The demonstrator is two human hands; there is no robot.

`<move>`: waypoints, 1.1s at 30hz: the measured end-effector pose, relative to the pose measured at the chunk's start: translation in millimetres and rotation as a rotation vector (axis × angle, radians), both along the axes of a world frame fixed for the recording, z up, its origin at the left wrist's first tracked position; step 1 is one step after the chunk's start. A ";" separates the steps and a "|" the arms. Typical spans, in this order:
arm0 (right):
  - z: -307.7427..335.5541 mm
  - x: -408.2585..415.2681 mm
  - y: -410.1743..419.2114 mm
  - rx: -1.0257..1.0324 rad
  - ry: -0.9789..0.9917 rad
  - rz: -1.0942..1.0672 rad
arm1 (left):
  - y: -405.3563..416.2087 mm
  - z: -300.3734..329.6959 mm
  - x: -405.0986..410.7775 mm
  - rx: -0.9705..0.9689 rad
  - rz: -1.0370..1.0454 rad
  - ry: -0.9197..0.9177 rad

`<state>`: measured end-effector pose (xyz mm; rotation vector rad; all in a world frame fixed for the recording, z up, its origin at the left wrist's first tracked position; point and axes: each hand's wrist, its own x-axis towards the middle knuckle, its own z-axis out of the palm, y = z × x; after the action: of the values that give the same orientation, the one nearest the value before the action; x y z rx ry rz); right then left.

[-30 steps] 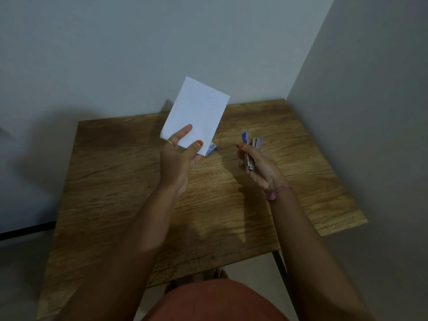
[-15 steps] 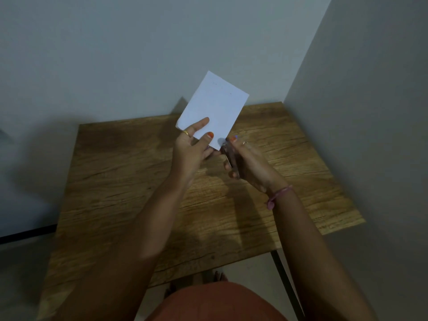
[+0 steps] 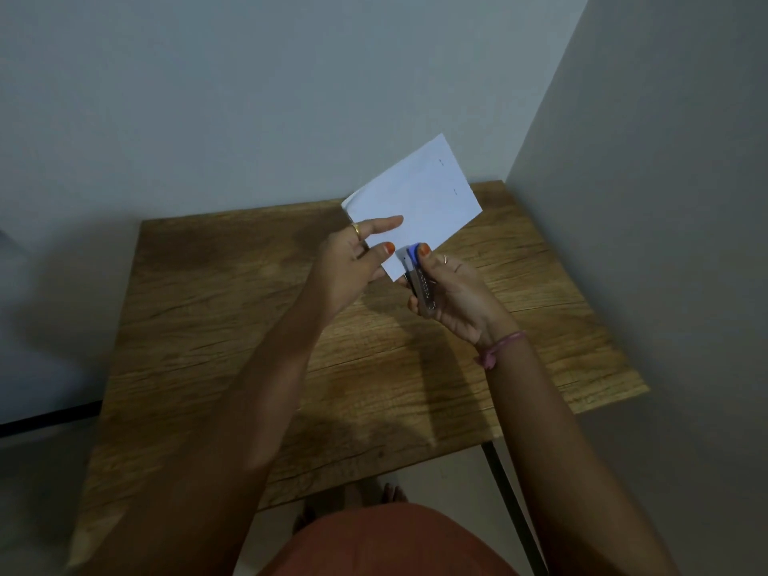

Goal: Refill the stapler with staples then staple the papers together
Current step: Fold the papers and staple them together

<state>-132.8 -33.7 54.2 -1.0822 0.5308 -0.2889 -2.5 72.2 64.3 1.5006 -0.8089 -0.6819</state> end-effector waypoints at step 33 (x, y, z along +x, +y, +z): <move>3.9 21.2 18.9 -0.074 -0.009 -0.139 | -7.4 -18.8 -36.5 -0.201 0.196 0.403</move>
<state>-111.7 -14.8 58.1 -1.1166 0.5924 -0.4378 -39.0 64.8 45.5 1.1892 -0.4033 -0.7027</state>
